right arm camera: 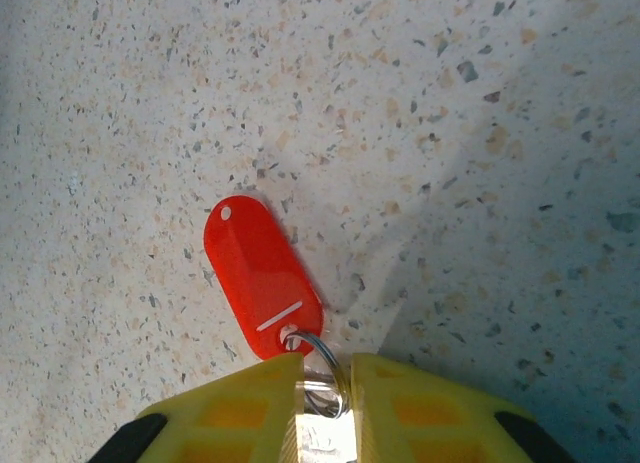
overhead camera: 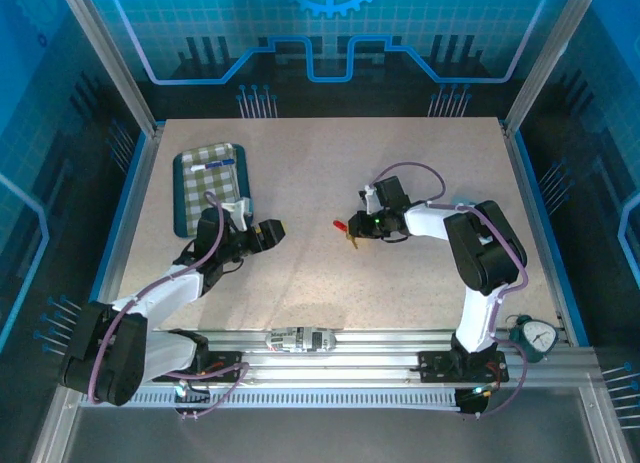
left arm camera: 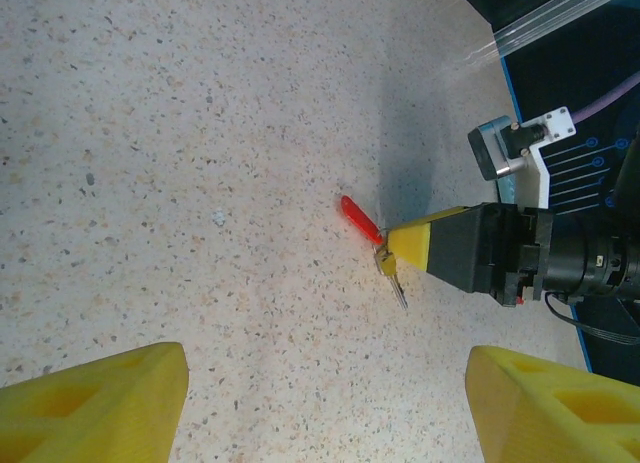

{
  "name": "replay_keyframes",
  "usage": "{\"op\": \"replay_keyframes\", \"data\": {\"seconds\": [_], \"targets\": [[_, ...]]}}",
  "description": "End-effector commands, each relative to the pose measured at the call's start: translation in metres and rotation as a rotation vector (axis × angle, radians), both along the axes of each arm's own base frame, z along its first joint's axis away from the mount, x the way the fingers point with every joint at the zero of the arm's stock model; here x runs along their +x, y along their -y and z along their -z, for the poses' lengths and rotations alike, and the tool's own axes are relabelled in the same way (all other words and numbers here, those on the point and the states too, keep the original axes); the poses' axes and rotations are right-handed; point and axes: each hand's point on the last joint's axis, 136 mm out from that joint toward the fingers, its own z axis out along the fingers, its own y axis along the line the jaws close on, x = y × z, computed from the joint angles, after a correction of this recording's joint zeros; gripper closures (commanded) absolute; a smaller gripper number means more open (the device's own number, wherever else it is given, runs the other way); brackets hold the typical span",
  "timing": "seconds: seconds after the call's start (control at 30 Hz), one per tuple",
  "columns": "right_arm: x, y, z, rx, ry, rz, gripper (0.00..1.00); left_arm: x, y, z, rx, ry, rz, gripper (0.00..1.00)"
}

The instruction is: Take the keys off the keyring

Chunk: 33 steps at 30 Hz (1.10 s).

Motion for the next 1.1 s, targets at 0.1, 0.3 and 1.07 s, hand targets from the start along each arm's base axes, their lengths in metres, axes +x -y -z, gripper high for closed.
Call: {"op": "replay_keyframes", "data": {"seconds": [0.1,0.3,1.07], "targets": [[-0.008,-0.007,-0.005,-0.009,0.015,-0.02,0.82,-0.001,0.0,-0.006,-0.007,0.029,-0.008,0.26],[-0.01,-0.006,-0.011,-0.028,0.035,-0.032,0.94,-0.003,-0.002,-0.007,-0.01,0.032,-0.014,0.25],[-0.052,-0.031,-0.234,-0.017,0.515,-0.508,1.0,0.009,0.051,-0.164,-0.051,0.321,0.332,0.28]]}}
